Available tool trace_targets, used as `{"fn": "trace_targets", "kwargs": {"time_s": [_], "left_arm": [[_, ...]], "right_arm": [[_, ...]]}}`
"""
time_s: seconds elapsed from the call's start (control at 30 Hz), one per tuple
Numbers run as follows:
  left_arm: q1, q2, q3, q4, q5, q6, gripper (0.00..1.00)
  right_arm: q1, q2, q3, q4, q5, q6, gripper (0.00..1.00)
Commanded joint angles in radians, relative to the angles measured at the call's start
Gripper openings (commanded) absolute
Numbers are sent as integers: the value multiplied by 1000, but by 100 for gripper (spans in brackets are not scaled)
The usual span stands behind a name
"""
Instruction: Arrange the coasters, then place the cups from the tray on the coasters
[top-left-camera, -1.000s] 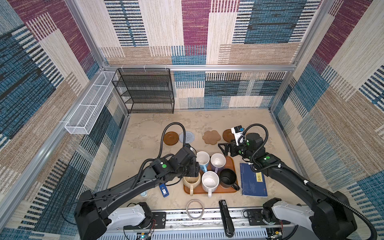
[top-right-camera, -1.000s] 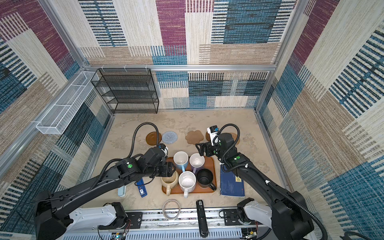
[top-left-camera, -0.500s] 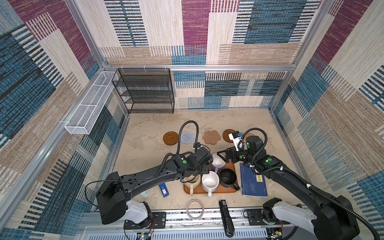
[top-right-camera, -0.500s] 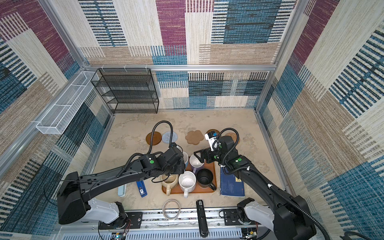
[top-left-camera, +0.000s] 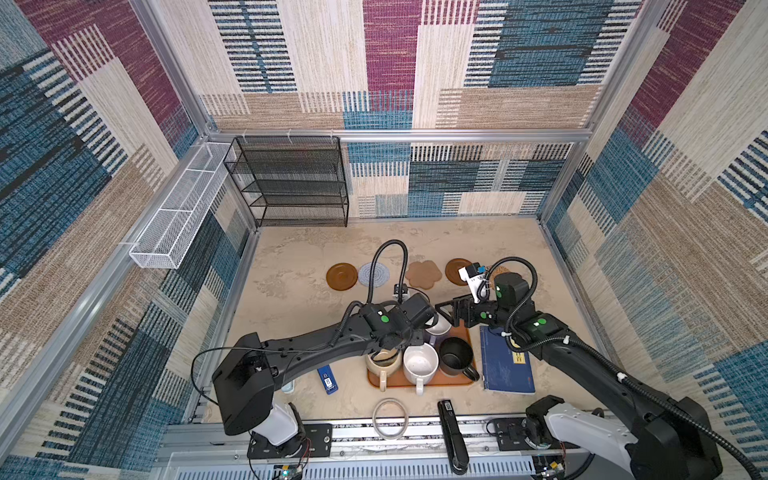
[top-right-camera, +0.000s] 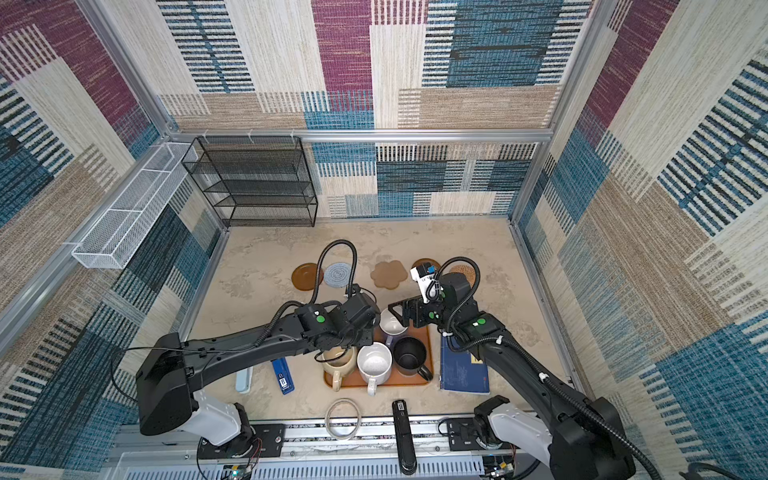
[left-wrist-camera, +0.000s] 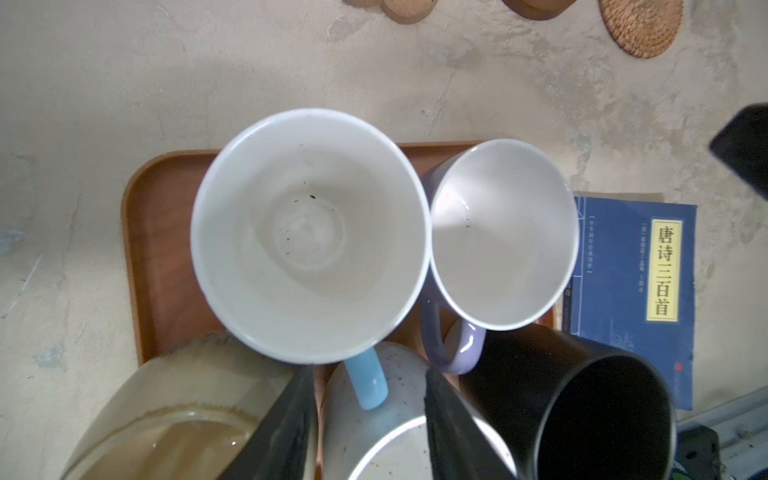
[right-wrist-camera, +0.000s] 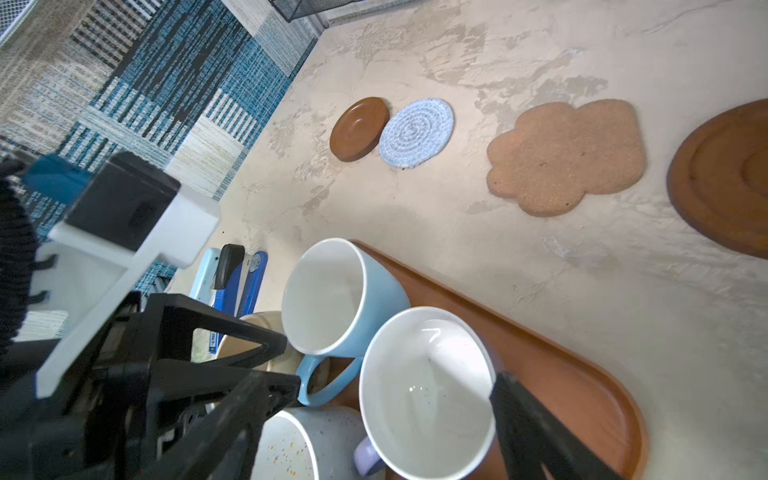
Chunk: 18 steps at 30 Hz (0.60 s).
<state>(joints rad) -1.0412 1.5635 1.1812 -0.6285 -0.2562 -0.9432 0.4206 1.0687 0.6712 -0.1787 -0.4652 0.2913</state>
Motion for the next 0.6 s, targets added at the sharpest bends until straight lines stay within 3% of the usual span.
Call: {"fn": "trace_targets", "kwargs": {"time_s": [0.0, 0.57], "left_arm": [[0, 13, 6, -44, -57, -35, 44], [-4, 79, 37, -45, -68, -46, 39]], "right_arm": [[1, -4, -2, 14, 31, 16, 87], [1, -33, -10, 19, 53, 23, 87]]}}
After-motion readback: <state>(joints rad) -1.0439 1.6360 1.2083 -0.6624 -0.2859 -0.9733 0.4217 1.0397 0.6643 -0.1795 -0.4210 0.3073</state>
